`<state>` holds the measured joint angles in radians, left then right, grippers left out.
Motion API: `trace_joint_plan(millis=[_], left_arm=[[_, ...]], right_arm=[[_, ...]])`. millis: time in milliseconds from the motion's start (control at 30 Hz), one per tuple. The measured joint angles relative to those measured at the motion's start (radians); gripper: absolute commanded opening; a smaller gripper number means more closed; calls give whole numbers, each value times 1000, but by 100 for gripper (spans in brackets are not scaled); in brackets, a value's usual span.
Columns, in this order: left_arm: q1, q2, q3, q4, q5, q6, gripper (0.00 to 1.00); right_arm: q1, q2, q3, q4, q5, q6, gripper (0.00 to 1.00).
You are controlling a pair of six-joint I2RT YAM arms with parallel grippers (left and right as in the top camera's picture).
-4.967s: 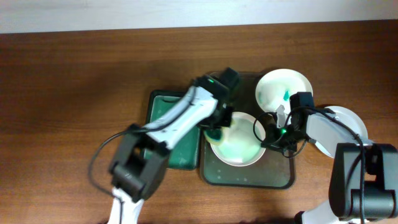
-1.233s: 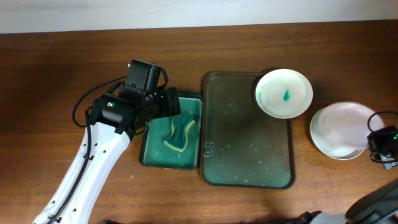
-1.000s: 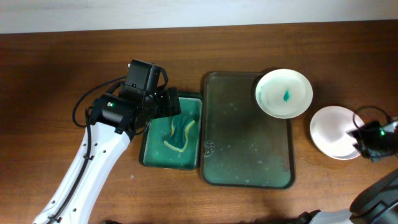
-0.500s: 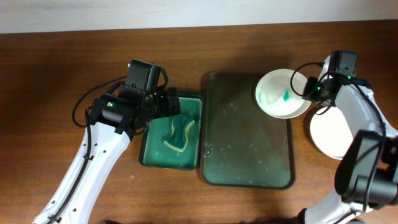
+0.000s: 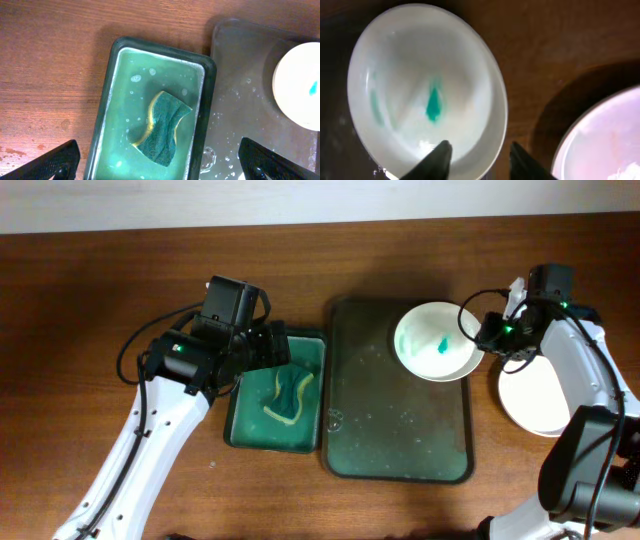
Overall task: Clean dirty plates on tray and stack at the side
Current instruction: 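Grasp the green-stained plate rim with the right gripper and slide it to tray center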
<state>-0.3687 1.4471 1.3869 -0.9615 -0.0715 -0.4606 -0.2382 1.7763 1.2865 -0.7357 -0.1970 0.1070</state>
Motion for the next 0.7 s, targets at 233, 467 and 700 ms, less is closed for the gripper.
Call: trace_joint_plan(millis=[233, 467, 700], left_arm=[[0, 0, 0, 0, 0, 0, 99], [0, 0, 0, 0, 0, 0, 99], [0, 0, 0, 0, 0, 0, 99]], right_arm=[[-3, 155, 0, 22, 17, 2, 4], [16, 71, -4, -245, -64, 2, 4], [249, 2, -153, -193, -29, 182, 11]])
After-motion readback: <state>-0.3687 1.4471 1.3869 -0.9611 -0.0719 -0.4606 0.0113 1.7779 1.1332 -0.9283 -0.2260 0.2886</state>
